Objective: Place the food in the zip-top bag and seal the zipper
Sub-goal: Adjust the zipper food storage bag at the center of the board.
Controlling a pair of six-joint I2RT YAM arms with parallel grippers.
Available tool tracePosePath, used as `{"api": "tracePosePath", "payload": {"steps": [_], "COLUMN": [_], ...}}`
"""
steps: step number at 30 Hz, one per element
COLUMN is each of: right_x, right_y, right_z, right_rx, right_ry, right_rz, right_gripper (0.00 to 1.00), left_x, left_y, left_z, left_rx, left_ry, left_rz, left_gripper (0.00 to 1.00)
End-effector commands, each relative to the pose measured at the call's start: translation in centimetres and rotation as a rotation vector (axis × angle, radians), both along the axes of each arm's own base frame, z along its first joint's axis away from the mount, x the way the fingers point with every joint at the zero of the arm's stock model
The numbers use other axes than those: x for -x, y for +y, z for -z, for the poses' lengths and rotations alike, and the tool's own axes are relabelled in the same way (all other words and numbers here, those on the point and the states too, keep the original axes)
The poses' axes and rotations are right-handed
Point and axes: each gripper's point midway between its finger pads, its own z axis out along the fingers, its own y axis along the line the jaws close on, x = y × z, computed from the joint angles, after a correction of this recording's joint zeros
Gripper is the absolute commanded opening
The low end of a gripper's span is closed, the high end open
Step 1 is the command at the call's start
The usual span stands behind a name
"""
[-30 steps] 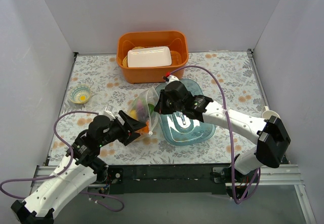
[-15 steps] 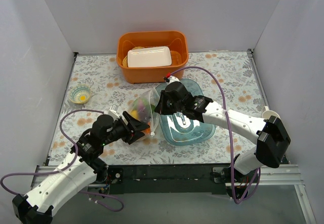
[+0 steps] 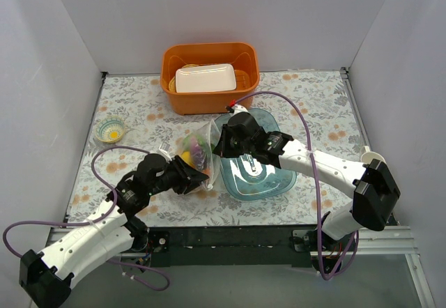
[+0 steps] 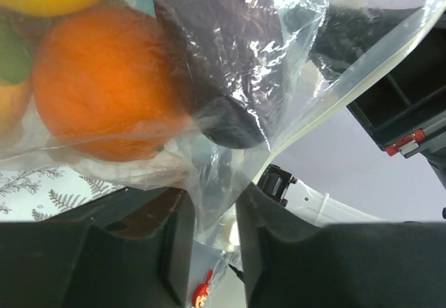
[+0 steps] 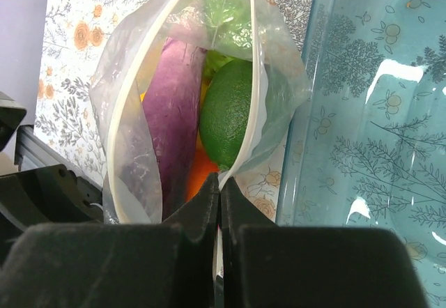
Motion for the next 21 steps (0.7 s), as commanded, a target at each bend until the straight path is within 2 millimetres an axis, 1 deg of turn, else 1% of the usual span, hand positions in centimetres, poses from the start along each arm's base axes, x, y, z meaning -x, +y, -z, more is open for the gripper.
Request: {"api": "tracePosePath", "payload": {"steps": [1, 2, 4, 5, 9, 11, 13, 14, 15, 18, 19, 20, 21], "right_x": [-0.5, -0.3, -0.2, -0.1, 0.0, -0.1, -0.2, -0.2, -0.3, -0.4, -0.5, -0.5, -0.4], "right_y": [0.0, -0.2, -0.4, -0.6, -0.9, -0.9, -1.0, -1.1, -1.1, -1.2, -1.2, -1.2, -1.0], "right_z": [-0.8, -0.3, -0.1, 0.3, 0.3, -0.1, -0.3, -0.6, -0.7, -0.5, -0.4, -0.2, -0.2], "right_rx": [-0.040, -0.031, -0.027, -0.020, -0.022, -0.031, -0.036, -0.041, -0.046, -0.047, -0.047, -0.044, -0.048], "right_ry": [-0.032, -0.024, -0.022, -0.018, -0.021, -0.028, -0.033, -0.036, -0.040, -0.031, -0.031, -0.026, -0.024], "right_rz": [0.014, 0.014, 0.015, 0.015, 0.019, 0.019, 0.023, 0.025, 0.028, 0.026, 0.025, 0.023, 0.017], "right_gripper": [0.01, 0.01, 0.01, 0.01, 0.01, 0.01, 0.02, 0.02, 0.02, 0.04, 0.04, 0.04, 0.03], "left_x": [-1.4, -1.5, -1.7, -1.7, -2.0, -2.1, -2.1, -2.0, -2.0, -1.7, -1.6, -1.4, -1.3], "left_y": [0.0, 0.1, 0.0, 0.0, 0.0, 0.0, 0.0, 0.1, 0.1, 0.1, 0.1, 0.2, 0.2], "left_z": [-3.0, -3.1, -3.4, -3.5, -3.6, -3.8, -4.1, -3.7, -4.0, -3.6, -3.4, -3.0, -3.0], "left_rx": [0.082, 0.075, 0.067, 0.059, 0.041, 0.029, 0.019, 0.003, -0.005, -0.038, -0.047, -0.058, -0.058], "left_ry": [0.007, 0.005, -0.010, -0.015, -0.028, -0.045, -0.056, -0.048, -0.062, -0.064, -0.059, -0.047, -0.043], "left_rz": [-0.102, -0.108, -0.106, -0.103, -0.101, -0.090, -0.086, -0.082, -0.072, -0.044, -0.034, -0.028, -0.024], "left_gripper": [0.24, 0.24, 0.18, 0.17, 0.07, 0.03, 0.02, 0.01, 0.01, 0.01, 0.01, 0.05, 0.24]}}
